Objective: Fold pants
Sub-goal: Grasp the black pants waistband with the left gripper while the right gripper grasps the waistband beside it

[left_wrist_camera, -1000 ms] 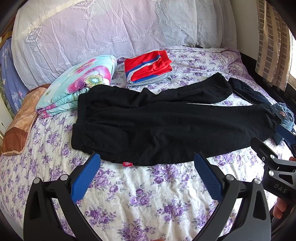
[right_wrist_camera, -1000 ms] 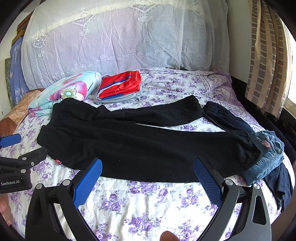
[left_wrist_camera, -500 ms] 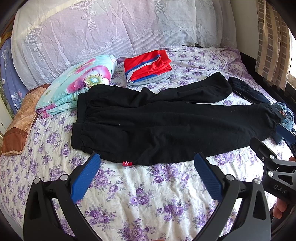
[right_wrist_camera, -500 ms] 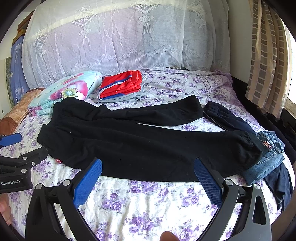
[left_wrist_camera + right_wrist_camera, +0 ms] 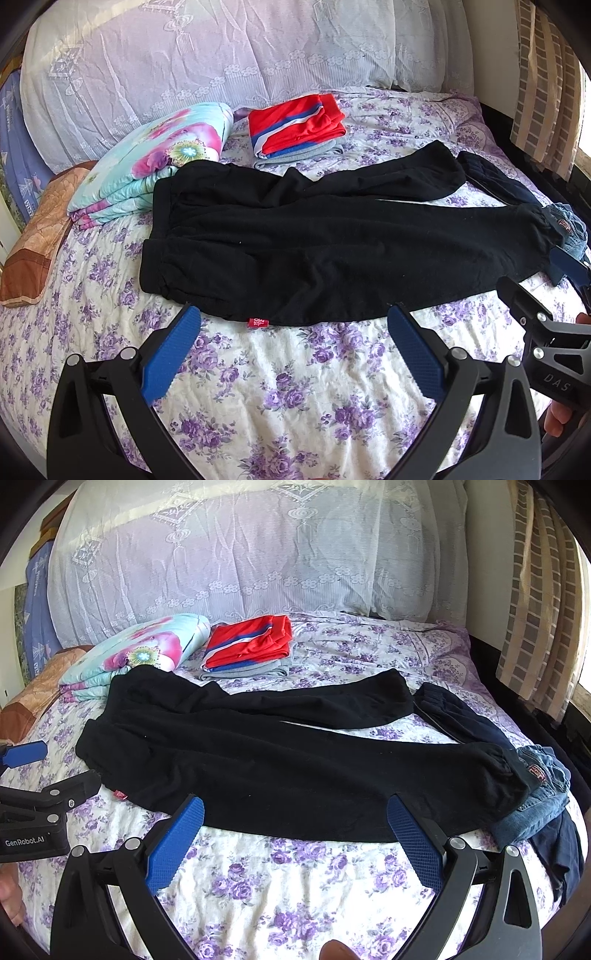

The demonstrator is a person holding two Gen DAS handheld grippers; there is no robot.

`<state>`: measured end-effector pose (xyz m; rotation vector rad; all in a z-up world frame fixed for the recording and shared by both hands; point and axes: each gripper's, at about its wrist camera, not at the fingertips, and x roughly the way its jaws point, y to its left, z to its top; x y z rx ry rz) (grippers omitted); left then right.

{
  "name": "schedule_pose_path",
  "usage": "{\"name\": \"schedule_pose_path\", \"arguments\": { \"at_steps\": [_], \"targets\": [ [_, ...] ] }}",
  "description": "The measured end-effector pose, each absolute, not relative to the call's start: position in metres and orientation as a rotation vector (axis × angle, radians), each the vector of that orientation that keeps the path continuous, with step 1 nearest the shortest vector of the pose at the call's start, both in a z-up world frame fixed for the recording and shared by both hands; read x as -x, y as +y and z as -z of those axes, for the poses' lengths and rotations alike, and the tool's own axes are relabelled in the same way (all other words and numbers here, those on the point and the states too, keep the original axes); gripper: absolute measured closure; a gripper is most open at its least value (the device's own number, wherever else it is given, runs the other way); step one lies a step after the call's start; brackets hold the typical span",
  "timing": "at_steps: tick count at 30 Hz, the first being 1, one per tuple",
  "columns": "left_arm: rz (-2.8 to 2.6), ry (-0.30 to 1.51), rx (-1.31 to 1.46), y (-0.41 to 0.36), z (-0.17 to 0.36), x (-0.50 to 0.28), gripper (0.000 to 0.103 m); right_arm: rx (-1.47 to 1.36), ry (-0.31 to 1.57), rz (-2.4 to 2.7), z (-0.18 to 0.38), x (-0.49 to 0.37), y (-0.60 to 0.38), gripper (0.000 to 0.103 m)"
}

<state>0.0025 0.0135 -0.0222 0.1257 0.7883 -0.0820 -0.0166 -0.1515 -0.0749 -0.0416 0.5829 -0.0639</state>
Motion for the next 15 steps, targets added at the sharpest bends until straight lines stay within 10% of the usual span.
{"name": "schedule_pose_path", "arguments": {
  "at_steps": [15],
  "targets": [
    [-0.034, 0.968, 0.017, 0.188, 0.087, -0.050, 0.004, 0.316, 0.552, -0.372, 0.099, 0.000, -0.020, 0.003]
  ]
}}
